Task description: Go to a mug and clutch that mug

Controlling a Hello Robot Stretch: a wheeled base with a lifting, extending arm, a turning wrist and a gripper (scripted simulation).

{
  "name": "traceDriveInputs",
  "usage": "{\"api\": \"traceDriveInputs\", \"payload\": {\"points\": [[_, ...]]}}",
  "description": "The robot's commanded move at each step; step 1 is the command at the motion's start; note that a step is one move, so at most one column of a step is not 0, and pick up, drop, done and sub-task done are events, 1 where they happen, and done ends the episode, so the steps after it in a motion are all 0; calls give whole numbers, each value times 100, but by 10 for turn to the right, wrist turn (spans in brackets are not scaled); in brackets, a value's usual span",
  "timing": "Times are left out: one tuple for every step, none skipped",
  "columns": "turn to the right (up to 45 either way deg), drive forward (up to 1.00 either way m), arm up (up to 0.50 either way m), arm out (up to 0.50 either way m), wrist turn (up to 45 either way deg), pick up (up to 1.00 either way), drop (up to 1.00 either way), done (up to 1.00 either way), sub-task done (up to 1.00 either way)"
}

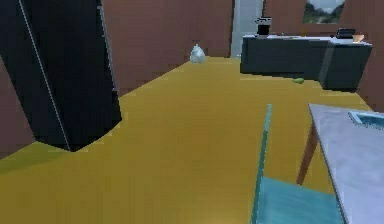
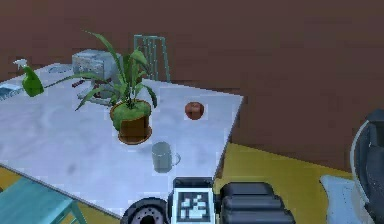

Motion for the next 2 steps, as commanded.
{"api": "traceDriveInputs", "payload": {"points": [[0, 0, 0, 26, 0, 0, 0, 0, 0], [0, 0, 0, 0, 450, 0, 0, 0, 0]]}}
